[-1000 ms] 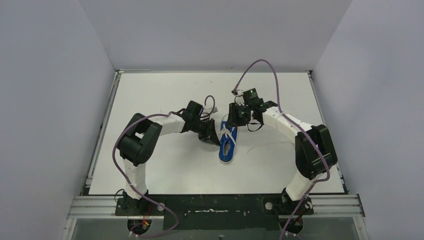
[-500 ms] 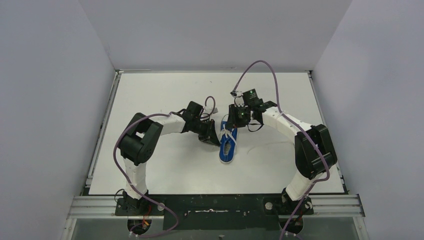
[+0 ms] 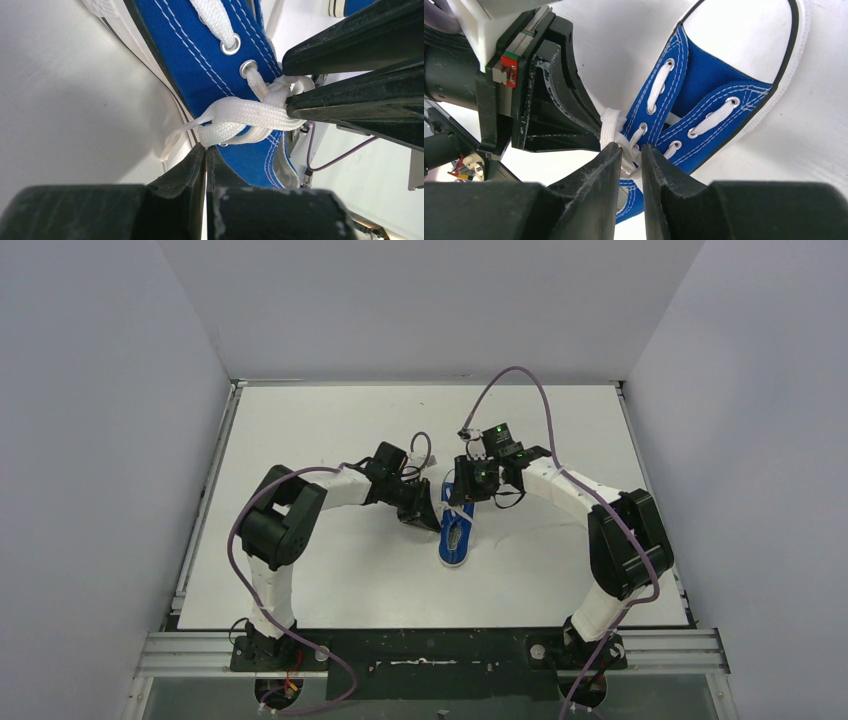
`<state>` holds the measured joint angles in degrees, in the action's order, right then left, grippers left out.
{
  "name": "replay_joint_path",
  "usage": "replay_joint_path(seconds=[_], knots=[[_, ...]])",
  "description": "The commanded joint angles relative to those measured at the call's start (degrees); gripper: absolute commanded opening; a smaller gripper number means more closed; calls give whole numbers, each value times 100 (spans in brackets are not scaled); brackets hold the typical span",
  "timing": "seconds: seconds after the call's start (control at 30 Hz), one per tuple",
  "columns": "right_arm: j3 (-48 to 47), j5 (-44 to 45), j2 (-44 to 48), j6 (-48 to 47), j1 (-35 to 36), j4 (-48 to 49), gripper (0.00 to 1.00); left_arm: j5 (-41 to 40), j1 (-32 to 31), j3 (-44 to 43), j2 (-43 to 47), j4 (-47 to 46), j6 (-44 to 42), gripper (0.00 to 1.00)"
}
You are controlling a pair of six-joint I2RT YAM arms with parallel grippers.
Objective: Tie the shoes
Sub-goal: Cross the shoelace with the shoelace.
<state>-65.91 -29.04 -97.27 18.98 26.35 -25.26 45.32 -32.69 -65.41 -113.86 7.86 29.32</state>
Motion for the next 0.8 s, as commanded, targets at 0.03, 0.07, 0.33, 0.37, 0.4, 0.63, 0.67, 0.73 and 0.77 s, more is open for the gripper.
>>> replay_joint_path(seconds=[0.03,0.07,0.33,0.37,0.4,0.63,0.67,0.73,0.77], knots=[[41,-94,326,-127,74,3,26,185,-34,-214,-4,-105,-130,0],[51,-87,334,-146,85,-12,27,187,-36,-205,-4,-107,-134,0],[-143,168,430,-321,106,-219,30,195,-34,-243,27,-38,-224,0],[-144,165,464,-286,81,-209,31,177,-28,-251,72,66,-330,0],[-130,174,510,-259,36,-194,33,60,-9,-272,146,248,-584,5],[178,-228,805,-346,-368,54,45,94,366,-306,748,643,-1760,43],[304,-361,828,-400,-427,131,46,205,423,-347,793,572,-1850,48],[563,-822,906,-437,-542,385,47,366,459,-504,786,504,-2058,55],[673,-985,961,-464,-567,468,47,500,446,-622,727,494,-2155,63]])
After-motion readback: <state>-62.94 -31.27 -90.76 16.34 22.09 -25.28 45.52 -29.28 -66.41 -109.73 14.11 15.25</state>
